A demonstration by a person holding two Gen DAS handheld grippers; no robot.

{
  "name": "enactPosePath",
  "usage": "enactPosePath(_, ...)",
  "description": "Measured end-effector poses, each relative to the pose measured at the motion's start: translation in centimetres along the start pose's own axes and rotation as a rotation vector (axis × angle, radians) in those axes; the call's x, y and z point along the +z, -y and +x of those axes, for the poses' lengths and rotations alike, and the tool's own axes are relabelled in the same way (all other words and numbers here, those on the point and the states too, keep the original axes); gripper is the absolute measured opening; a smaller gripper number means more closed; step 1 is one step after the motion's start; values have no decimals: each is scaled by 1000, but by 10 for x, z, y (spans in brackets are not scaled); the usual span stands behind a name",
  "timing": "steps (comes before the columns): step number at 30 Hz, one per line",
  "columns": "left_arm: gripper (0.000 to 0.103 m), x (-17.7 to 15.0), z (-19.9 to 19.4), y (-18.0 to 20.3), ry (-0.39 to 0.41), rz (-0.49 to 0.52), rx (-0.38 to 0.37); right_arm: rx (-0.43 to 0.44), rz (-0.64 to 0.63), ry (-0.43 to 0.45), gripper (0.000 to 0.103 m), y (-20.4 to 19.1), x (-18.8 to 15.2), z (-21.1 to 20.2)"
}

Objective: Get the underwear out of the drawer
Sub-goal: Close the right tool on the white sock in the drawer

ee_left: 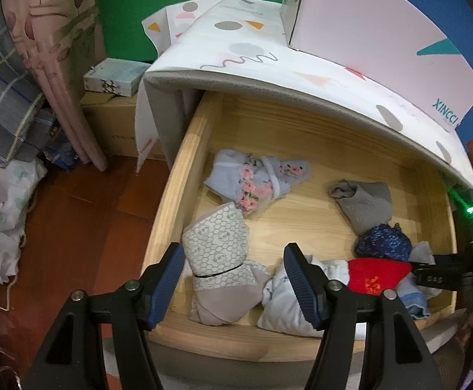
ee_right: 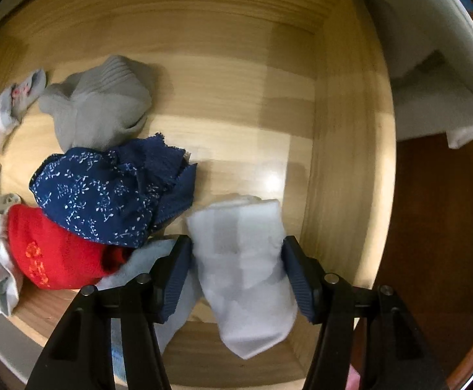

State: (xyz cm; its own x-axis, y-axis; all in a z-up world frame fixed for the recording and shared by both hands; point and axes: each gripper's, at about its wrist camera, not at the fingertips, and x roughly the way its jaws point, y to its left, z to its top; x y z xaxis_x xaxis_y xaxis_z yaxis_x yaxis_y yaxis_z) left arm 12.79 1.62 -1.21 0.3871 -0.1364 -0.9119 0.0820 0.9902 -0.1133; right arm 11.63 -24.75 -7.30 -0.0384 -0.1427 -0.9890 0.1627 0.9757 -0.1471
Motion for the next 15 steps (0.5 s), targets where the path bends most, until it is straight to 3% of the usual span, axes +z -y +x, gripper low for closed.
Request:
enactPosePath(3, 65, 3, 8, 0, -81, 28, -58, 9, -5, 4, 50, -5, -1, -1)
enactPosePath(9, 65, 12, 7, -1, -154, 102, -29, 37, -2, 15, 45, -7, -7, -3)
enactPosePath(15, 65, 19, 20, -5, -317, 129, -34, 87, 13, 2, 43, 10, -13, -11)
